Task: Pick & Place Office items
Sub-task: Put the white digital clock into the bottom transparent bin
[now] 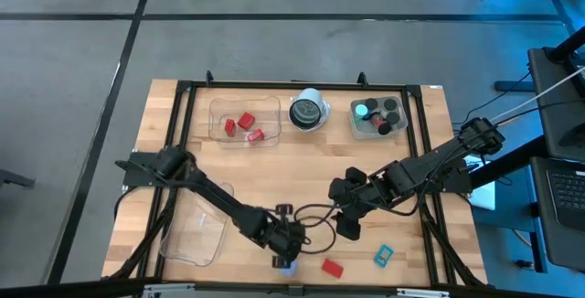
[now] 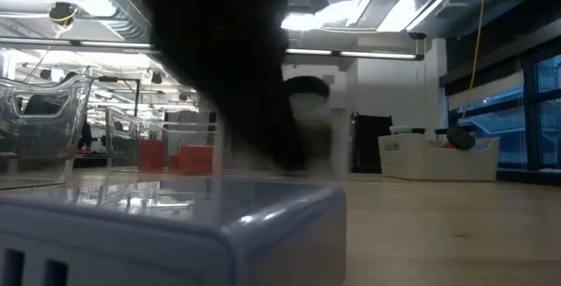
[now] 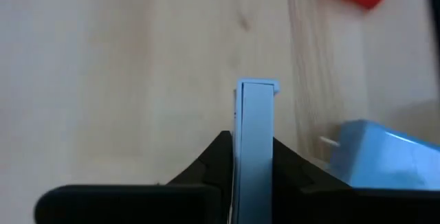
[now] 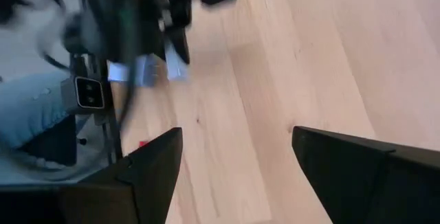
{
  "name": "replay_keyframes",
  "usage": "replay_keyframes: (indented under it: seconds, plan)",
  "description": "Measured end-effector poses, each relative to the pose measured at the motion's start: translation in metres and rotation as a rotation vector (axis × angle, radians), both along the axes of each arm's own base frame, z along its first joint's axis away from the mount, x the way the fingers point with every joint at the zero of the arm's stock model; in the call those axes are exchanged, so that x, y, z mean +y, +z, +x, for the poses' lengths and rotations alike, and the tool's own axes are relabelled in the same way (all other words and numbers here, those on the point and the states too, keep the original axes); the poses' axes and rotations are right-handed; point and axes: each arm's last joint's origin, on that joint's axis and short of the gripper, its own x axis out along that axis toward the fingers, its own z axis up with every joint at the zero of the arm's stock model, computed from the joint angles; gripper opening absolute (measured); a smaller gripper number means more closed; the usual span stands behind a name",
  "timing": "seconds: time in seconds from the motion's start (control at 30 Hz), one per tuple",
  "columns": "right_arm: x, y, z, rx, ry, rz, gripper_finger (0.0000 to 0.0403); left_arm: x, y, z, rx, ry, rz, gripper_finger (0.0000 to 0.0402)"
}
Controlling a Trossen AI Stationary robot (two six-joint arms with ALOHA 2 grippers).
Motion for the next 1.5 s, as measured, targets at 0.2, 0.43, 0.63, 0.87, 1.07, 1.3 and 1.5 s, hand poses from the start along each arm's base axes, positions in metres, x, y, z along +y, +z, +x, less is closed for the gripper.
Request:
replay_keyframes:
  seconds: [0.2,0.43,0.63,0.87,1.07,1.3,1.5]
  plan:
    - [0.001,0.000,-0.001,0.027,-0.013,0.053,0.0279,0.017,0.057,-0.029,0.025,0.052,0.091,0.0055]
    - [0.001,-0.001,-0.001,0.040,-0.015,0.065,0.0279,0.032,0.111,-0.091,0.142,0.223,0.141,0.0053]
    - [0.001,-0.001,-0.002,0.042,-0.015,0.063,0.0279,0.022,0.130,-0.154,0.240,0.438,0.166,0.0053]
    - [-0.001,-0.001,0.000,0.016,-0.002,0.008,0.0279,0.012,0.093,-0.205,0.282,0.628,0.146,0.0053]
    - [-0.003,0.000,0.001,0.000,-0.023,-0.021,0.0279,0.014,0.053,-0.226,0.256,0.709,0.037,0.0052]
    - [-0.003,0.000,0.001,0.000,-0.038,-0.015,0.0279,0.021,0.013,-0.235,0.256,0.700,-0.020,0.0052]
    - [-0.003,0.000,0.001,0.000,-0.040,-0.014,0.0279,0.031,-0.004,-0.239,0.275,0.710,-0.009,0.0052]
